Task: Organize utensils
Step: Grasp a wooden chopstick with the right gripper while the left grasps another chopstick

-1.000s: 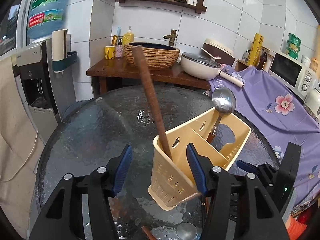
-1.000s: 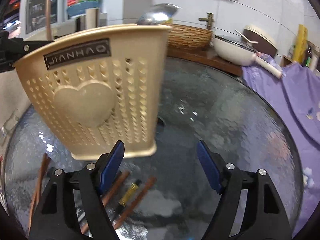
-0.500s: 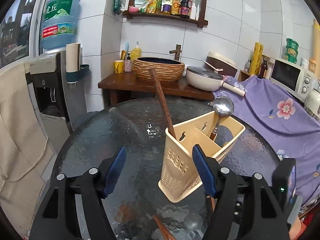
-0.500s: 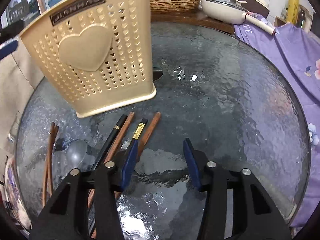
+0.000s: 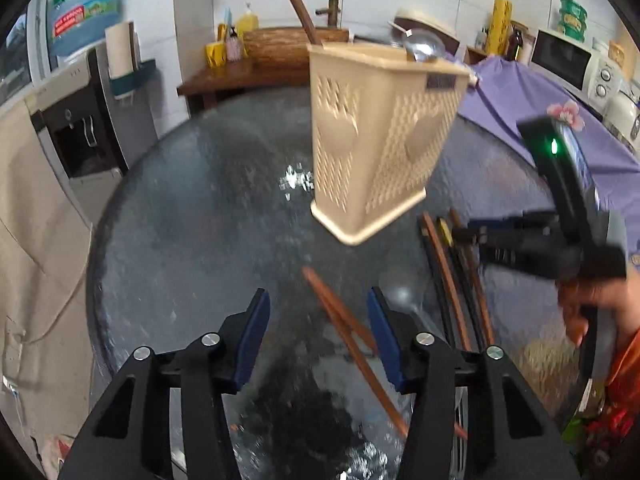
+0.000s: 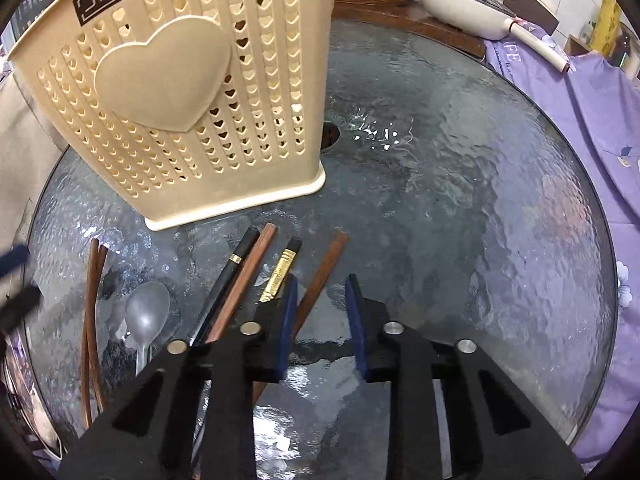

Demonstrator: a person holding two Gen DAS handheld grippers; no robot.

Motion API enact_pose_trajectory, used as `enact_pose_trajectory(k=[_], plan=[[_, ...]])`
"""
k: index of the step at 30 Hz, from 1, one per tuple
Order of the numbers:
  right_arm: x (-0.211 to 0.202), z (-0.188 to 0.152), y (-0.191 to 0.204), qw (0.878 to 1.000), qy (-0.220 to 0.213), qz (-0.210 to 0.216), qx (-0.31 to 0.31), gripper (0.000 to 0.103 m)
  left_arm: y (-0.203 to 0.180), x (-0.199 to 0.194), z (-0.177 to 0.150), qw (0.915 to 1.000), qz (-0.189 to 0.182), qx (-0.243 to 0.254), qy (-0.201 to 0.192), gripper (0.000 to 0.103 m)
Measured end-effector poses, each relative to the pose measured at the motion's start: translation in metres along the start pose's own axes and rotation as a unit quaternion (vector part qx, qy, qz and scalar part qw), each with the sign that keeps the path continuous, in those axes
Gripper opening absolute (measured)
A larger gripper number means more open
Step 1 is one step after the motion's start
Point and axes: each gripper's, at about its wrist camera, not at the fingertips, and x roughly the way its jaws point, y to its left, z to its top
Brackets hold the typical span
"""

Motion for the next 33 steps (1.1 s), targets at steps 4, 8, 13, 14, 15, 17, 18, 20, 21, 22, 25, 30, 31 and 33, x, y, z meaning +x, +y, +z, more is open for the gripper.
enact_pose_trajectory(k=[4, 8, 13, 14, 15, 17, 18, 20, 21, 22, 25, 30, 31, 33], plan=[[0.002, 0.004, -0.007, 1.0, 0.004, 0.009, -0.008, 0.015, 0.006, 0.012, -0.006, 0.9991, -0.018, -0.035, 0.017, 0.04], [0.003, 0.003, -0.012, 1.0, 0.009, 0.022, -0.012, 0.012, 0.011, 0.029, 0.004, 0.9969, -0.024, -0.065, 0.037, 0.04], [0.004, 0.003, -0.014, 0.999, 0.013, 0.03, -0.019, 0.011, 0.009, 0.047, 0.01, 0.994, -0.018, -0.087, 0.063, 0.04], [0.004, 0.004, -0.012, 0.999, 0.011, 0.027, -0.027, 0.011, 0.009, 0.049, 0.01, 0.994, -0.011, -0.088, 0.065, 0.04], [0.004, 0.004, -0.01, 0.999, 0.01, 0.024, -0.034, 0.011, 0.008, 0.052, 0.011, 0.9938, -0.007, -0.088, 0.069, 0.039], [0.004, 0.004, -0.008, 0.999, 0.01, 0.022, -0.042, 0.011, 0.006, 0.057, 0.012, 0.9931, 0.001, -0.091, 0.074, 0.032], [0.005, 0.004, -0.008, 0.999, 0.011, 0.023, -0.044, 0.011, 0.004, 0.058, 0.013, 0.9933, 0.015, -0.087, 0.074, 0.028], [0.005, 0.004, -0.009, 0.999, 0.014, 0.028, -0.042, 0.011, 0.004, 0.061, 0.015, 0.9934, 0.023, -0.084, 0.076, 0.025], [0.005, 0.005, -0.01, 0.999, 0.015, 0.032, -0.039, 0.011, 0.003, 0.061, 0.015, 0.9932, 0.027, -0.083, 0.077, 0.023], [0.005, 0.006, -0.011, 0.999, 0.017, 0.034, -0.038, 0.011, 0.002, 0.062, 0.015, 0.9932, 0.031, -0.082, 0.077, 0.021], [0.007, 0.01, -0.012, 0.999, 0.021, 0.031, -0.038, 0.011, -0.002, 0.063, 0.017, 0.9925, 0.034, -0.086, 0.079, 0.02], [0.011, 0.017, -0.009, 0.998, 0.027, 0.029, -0.039, 0.011, -0.013, 0.068, 0.022, 0.9912, 0.039, -0.091, 0.088, 0.02], [0.012, 0.018, -0.009, 0.998, 0.026, 0.028, -0.044, 0.011, -0.012, 0.065, 0.021, 0.991, 0.037, -0.094, 0.088, 0.02], [0.012, 0.017, -0.007, 0.998, 0.022, 0.026, -0.048, 0.011, -0.014, 0.066, 0.022, 0.9911, 0.042, -0.092, 0.087, 0.02]])
